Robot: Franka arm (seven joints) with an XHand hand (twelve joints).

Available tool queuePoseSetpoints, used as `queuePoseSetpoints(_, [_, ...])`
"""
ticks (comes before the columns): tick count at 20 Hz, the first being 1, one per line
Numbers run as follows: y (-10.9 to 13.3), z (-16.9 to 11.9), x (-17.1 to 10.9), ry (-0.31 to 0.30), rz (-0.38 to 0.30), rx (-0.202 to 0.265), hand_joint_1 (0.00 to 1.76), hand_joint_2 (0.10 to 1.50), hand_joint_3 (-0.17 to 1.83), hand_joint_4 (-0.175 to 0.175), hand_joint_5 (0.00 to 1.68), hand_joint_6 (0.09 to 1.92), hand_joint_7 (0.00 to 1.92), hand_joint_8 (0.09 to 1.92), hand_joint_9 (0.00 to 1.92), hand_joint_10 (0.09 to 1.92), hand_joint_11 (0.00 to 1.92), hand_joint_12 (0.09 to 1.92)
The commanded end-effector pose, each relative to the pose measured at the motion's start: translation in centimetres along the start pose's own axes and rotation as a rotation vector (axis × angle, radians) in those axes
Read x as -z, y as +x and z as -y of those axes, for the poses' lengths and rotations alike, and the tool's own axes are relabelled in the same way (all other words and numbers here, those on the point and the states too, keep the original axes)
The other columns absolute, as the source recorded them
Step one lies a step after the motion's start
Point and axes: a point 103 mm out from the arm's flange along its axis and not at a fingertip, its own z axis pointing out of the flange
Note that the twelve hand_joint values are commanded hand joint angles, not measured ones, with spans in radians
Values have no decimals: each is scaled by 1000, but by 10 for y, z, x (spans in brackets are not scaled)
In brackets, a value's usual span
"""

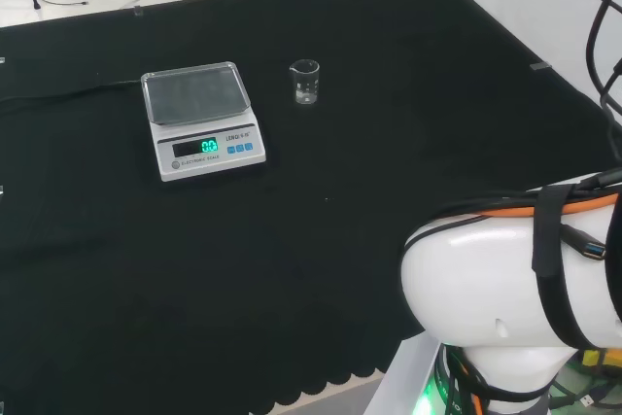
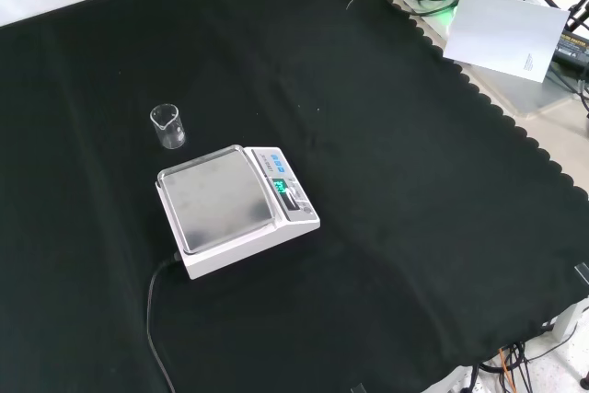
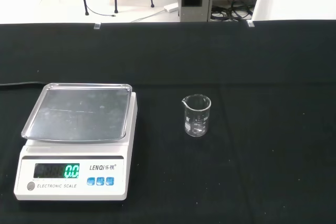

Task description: Pick up the beaker.

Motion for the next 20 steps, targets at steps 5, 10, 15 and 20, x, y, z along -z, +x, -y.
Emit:
queuePoseSetpoints(5, [-12,-19,26,-9,-34,111,687,1075,-175,-33,421,556,406,734,548,804,203,1440])
queuePoseSetpoints(10, [-32,-71,-17,58,-62,158,684,1076,-175,-34,416,555,394,748,539,814,195,1445])
queuePoseSetpoints(15, [-26,-113,-54,112,-97,195,687,1078,-175,-35,419,559,397,757,541,818,197,1444])
queuePoseSetpoints(20, [-20,-143,-84,162,-119,202,693,1083,-175,-39,427,568,402,767,548,825,206,1442])
